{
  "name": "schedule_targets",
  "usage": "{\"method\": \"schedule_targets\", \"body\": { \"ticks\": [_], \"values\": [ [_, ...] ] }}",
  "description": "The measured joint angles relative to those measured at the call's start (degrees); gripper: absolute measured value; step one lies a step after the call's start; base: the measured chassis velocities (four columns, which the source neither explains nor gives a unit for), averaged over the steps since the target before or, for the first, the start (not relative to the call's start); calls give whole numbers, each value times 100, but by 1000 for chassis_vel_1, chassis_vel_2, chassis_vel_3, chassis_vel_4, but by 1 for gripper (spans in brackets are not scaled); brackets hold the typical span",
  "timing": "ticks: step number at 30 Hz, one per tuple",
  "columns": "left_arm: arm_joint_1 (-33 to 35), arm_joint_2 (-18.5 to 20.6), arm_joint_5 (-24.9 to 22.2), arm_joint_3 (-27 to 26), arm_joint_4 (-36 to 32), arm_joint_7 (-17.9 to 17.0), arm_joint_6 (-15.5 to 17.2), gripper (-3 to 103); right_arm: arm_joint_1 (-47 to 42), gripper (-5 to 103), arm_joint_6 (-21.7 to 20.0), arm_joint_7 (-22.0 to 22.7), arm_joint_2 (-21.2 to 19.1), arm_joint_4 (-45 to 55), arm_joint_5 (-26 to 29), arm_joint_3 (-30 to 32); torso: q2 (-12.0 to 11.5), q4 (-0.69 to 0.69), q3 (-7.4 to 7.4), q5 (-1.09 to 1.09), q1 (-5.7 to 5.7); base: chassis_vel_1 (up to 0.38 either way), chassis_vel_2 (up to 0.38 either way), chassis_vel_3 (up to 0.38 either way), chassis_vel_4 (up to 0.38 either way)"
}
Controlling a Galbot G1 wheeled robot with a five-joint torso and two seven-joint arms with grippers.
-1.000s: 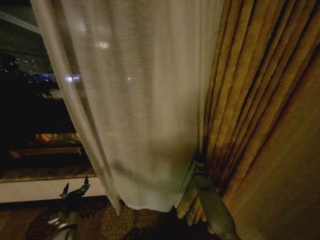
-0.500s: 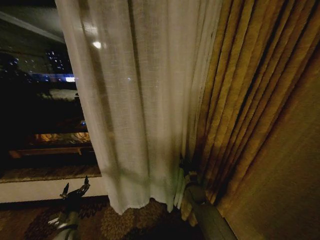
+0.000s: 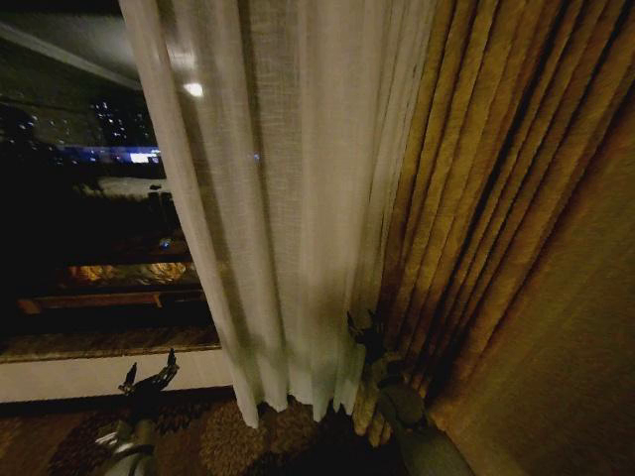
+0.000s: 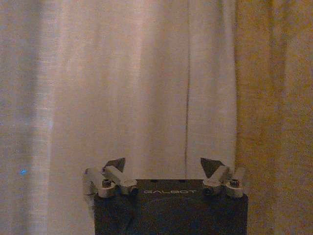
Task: Open the curtains by pulling them apart, changing their state from closed to fully open.
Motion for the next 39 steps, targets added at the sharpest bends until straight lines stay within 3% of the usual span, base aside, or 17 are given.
{"method": "schedule_targets", "body": {
  "ticks": [4,20,39],
  "values": [
    [0,0,0,0,0,0,0,100,-63,99,105,-50,29,59,-190,18,0,0,0,0,0,0,0,0,0],
    [0,0,0,0,0,0,0,100,-248,100,156,-111,3,234,-319,19,0,0,0,1,0,77,62,-66,-61],
    [0,0,0,-1,0,0,0,100,-143,100,267,-176,107,134,-394,-69,0,0,1,-1,1,304,313,-320,-316]
  ]
}}
